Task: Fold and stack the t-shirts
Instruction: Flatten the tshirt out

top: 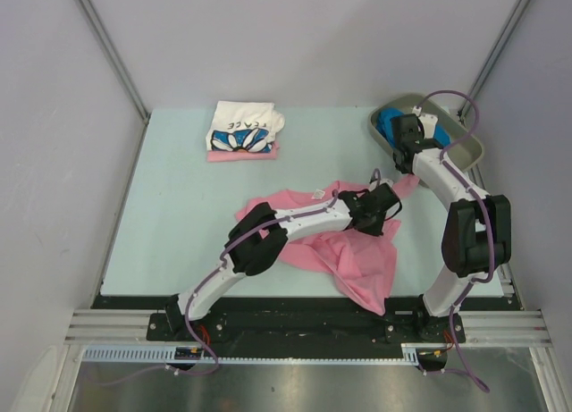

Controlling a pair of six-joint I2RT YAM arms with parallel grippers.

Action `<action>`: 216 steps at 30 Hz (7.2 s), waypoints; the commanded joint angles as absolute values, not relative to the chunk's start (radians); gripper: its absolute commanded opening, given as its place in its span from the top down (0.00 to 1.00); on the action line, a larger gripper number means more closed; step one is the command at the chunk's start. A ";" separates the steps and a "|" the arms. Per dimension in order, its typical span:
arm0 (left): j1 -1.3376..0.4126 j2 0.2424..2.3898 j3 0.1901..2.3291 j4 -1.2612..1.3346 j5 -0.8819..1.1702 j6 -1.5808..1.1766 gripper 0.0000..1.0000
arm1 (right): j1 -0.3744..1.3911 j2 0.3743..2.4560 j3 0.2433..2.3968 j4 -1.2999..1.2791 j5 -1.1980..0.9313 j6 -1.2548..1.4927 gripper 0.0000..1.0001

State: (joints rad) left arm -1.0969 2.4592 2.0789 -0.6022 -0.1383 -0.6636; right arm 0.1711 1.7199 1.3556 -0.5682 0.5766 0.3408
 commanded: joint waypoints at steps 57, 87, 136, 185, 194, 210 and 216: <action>-0.221 1.073 1.456 -0.789 0.300 -0.231 0.92 | 0.333 1.000 1.387 -0.599 0.337 0.374 1.00; -0.603 0.683 0.758 -1.164 -0.207 -0.803 0.00 | 0.784 1.416 1.197 -0.612 0.298 0.331 0.00; -0.630 0.787 0.485 -0.997 -0.357 -1.310 0.08 | 0.850 1.279 0.916 -0.440 0.227 0.341 0.00; -0.230 1.064 0.494 -0.404 -0.107 -0.868 1.00 | 0.655 0.953 0.597 -0.862 0.379 1.092 0.16; -0.146 1.098 0.457 -0.307 -0.025 -0.844 1.00 | 0.670 0.854 0.542 -0.997 0.408 1.305 0.18; -0.035 1.006 0.400 -0.314 -0.008 -0.815 1.00 | 0.695 0.917 0.492 -1.002 0.367 1.368 0.20; -0.018 1.005 0.399 -0.314 -0.008 -0.805 1.00 | 0.693 0.900 0.456 -0.971 0.360 1.381 0.28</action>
